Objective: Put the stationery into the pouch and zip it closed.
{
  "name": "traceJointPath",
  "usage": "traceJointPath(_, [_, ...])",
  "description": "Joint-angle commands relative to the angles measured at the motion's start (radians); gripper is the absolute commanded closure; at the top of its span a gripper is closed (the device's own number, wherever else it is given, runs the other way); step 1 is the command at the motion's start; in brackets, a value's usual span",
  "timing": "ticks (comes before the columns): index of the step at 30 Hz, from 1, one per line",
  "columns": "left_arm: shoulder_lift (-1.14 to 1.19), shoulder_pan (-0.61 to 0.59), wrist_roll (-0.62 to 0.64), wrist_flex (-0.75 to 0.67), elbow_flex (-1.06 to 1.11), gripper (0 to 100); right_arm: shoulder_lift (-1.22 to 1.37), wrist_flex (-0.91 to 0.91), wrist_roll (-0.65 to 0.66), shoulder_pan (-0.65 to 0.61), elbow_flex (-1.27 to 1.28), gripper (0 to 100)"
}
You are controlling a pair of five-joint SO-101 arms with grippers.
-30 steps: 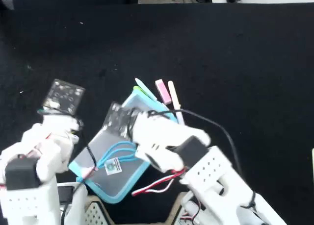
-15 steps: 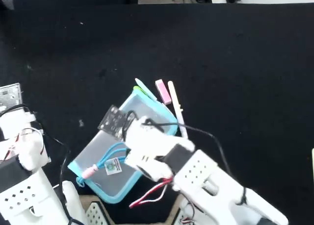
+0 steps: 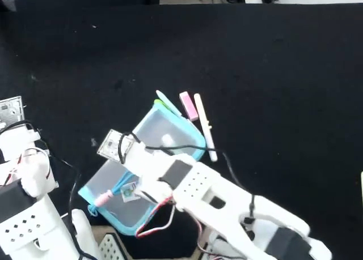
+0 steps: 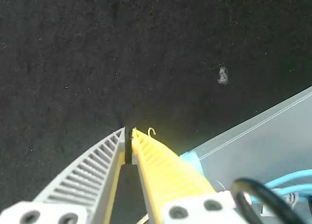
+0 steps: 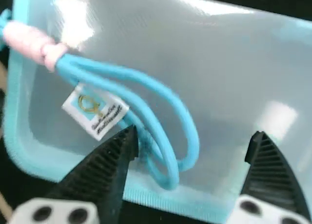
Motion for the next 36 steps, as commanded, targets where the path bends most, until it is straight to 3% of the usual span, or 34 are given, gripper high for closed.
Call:
traceJointPath(1, [-0.006, -0.008, 0.009, -0.008, -0.005, 97, 0.068, -0.084, 0.101, 0.034, -0.054, 64.9])
traceJointPath(4, [-0.006, -0.008, 0.009, -0.008, -0.004, 97, 0.102, -0.098, 0.175, 0.035, -0.054, 75.3])
traceJointPath(7, [-0.006, -0.008, 0.009, -0.008, -0.004, 97, 0.068, -0.095, 0.169, 0.037, -0.053, 99.8])
traceJointPath(9, [-0.006, -0.007, 0.008, -0.008, -0.004, 97, 0.008, -0.051, 0.15, 0.064, -0.054, 95.0])
traceJointPath(11, [-0.006, -0.007, 0.008, -0.008, -0.002, 97, -0.076, 0.005, 0.153, 0.101, -0.076, 99.2])
traceJointPath(16, [-0.006, -0.007, 0.008, -0.008, -0.002, 97, -0.289, 0.178, 0.149, 0.195, -0.177, 98.8])
traceJointPath(24, [-0.006, -0.005, 0.008, -0.008, -0.005, 97, -0.406, 0.221, 0.147, 0.278, -0.246, 98.8])
traceJointPath(28, [-0.005, -0.005, 0.008, -0.046, -0.027, 97, -0.42, 0.261, 0.152, 0.342, -0.458, 98.8])
traceJointPath(32, [-0.005, -0.004, -0.012, -0.1, -0.064, 97, -0.346, 0.4, 0.152, 0.316, -0.762, 98.8])
traceJointPath(36, [-0.005, 0.071, -0.015, -0.121, -0.102, 97, -0.205, 0.54, 0.147, 0.302, -1.067, 98.8])
